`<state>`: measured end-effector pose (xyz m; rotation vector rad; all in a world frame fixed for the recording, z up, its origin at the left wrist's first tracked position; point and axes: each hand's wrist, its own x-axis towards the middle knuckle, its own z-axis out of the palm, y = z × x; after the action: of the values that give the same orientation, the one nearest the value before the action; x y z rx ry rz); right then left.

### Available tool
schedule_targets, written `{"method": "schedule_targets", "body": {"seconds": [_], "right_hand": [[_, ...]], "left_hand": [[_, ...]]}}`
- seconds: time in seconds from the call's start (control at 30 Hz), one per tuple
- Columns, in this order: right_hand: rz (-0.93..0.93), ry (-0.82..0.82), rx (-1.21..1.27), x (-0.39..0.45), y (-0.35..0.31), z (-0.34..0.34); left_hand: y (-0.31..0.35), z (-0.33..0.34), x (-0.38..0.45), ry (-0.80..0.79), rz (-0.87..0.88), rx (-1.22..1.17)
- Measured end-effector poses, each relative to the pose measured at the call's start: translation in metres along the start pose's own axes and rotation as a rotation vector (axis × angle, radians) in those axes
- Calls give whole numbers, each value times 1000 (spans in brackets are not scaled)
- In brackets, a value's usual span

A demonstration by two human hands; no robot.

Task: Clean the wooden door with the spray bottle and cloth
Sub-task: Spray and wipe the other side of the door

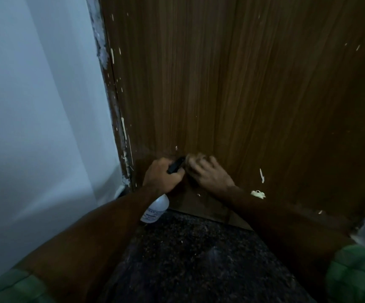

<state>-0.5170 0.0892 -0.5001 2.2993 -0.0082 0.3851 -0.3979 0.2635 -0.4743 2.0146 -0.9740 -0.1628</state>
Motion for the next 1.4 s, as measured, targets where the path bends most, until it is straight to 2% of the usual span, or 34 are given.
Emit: {"method": "schedule_targets", "body": {"seconds": [0.03,0.07,0.1,0.13,0.27,0.3,0.37,0.43,0.5,0.57,0.7,0.73,0.77,0.83,0.87,0.9,1.1,1.2,1.27,1.3,1.37,1.4], "right_hand": [[-176,-135,-70,-5,-11,9],[-268,-199,-114,-8,-16,17],[-249,-238,-103,-7,-18,20],[-178,-218,-72,-2,-18,19],[341,125,171,36,1,-12],[418,176,220,44,3,-12],[331,198,151,48,-4,-2],[53,190,25,44,-24,24],[-71,197,4,43,-32,34],[24,229,63,50,-32,22],[401,252,229,73,-17,-13],[382,254,201,75,-14,-14],[273,209,127,75,-16,-10],[-85,58,-13,69,-28,9],[-192,-12,-50,64,-37,18],[-195,-35,-48,61,-42,20],[321,188,248,86,-34,-11],[403,259,271,107,-35,-15],[313,270,193,110,-44,-9],[172,205,126,108,-51,-2],[-179,-55,-13,98,-71,18],[-287,-124,-109,95,-76,24]], "left_hand": [[-2,-3,-1,2,1,2],[-4,-7,-2,1,2,3],[-6,-10,-3,4,1,-2],[-9,-12,-2,15,-3,-11],[-18,-20,3,52,6,-58],[-25,-18,6,50,11,-52],[-33,-18,4,38,22,-48],[-39,-18,3,35,1,-32],[-45,-20,2,39,-40,-8],[-53,-21,1,36,-61,-17],[-62,-27,1,39,-73,-25],[-63,-28,2,42,-71,-16],[-63,-28,2,36,-69,-8],[-63,-32,4,17,-68,-5],[-62,-33,5,9,-78,-10],[-61,-36,7,6,-87,-12],[-62,-40,10,71,-199,122],[-67,-40,9,100,-235,134],[-70,-43,10,157,-223,121],[-71,-46,10,181,-216,103],[-72,-51,12,191,-203,53],[-71,-54,12,185,-197,34]]}}
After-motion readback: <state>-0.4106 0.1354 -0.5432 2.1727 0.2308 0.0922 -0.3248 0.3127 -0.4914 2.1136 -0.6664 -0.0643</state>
